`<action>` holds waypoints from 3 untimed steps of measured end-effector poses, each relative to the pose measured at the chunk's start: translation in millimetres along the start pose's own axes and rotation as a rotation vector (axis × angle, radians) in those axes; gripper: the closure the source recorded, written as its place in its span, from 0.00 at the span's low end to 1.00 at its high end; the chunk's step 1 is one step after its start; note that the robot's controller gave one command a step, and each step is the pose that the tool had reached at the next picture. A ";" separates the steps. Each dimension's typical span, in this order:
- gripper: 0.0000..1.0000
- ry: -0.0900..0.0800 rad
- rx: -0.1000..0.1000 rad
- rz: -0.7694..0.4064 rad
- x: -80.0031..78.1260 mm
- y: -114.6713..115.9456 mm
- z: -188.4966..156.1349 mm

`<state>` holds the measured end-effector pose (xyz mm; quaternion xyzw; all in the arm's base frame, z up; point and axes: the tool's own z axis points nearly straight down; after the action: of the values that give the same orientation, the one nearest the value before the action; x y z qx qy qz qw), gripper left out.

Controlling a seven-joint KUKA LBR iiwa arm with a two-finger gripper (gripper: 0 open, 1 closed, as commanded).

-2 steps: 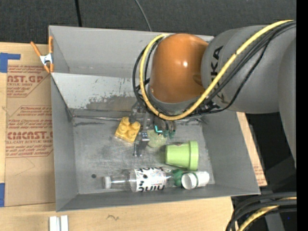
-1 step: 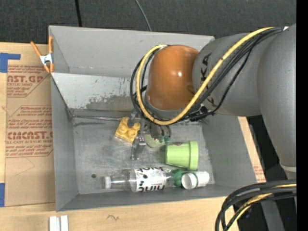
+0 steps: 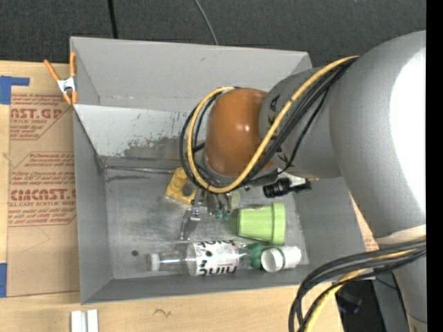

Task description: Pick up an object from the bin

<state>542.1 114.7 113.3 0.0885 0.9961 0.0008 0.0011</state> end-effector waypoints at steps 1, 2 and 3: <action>0.00 -0.037 -0.018 0.010 -9.1 -3.0 19.5; 0.00 -0.037 -0.017 0.011 -9.2 -2.5 19.3; 0.00 -0.034 -0.001 -0.120 -17.9 6.6 22.3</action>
Offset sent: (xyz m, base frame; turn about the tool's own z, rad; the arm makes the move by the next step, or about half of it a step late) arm 0.0300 -0.0153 -0.0433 -0.0594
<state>561.0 118.2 91.1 0.0288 0.9994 -0.0003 0.0184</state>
